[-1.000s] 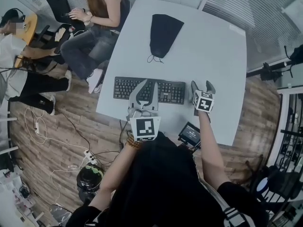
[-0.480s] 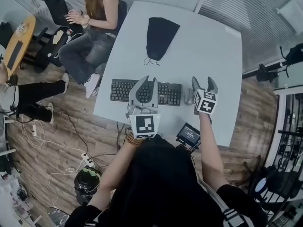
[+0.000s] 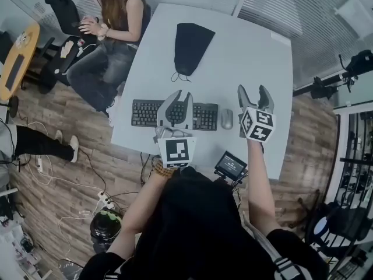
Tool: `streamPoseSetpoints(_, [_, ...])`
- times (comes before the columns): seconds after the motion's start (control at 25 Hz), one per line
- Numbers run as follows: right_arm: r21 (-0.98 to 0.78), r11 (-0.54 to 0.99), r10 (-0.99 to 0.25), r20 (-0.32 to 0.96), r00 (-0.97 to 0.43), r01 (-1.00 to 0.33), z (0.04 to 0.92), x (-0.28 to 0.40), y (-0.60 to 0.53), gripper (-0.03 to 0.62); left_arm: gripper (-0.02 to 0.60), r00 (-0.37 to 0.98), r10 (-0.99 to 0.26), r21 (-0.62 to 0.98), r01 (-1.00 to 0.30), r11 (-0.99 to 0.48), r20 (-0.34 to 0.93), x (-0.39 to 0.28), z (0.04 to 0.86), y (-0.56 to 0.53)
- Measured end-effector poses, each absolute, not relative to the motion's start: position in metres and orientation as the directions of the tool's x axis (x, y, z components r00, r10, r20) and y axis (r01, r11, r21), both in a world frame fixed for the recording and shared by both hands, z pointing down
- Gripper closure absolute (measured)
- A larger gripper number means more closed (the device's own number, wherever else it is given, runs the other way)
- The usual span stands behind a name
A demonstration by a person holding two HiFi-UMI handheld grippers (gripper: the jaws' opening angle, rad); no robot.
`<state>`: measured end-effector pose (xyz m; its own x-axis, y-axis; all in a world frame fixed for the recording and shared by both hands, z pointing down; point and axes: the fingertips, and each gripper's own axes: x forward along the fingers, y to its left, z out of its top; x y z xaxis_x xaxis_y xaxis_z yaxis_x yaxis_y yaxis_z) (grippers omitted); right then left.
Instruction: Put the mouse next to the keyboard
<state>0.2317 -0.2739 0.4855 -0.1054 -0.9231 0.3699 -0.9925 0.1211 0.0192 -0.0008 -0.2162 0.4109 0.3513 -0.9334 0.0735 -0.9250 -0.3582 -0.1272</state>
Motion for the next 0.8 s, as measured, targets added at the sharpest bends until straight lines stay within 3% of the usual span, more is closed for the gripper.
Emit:
streamPoseSetpoints(0.36, [0.067, 0.124, -0.971, 0.212, -0.108, -0.990, 0.408, 0.226, -0.266, 0.295, 0.503, 0.365, -0.930, -0.134, -0.920, -0.368, 0.050, 0.009, 0.400, -0.222])
streamPoseSetpoints(0.8, [0.113, 0.112, -0.993, 0.052, -0.107, -0.987, 0.342, 0.220, -0.242, 0.385, 0.503, 0.385, -0.922, -0.148, -0.911, -0.385, 0.027, 0.019, 0.389, -0.226])
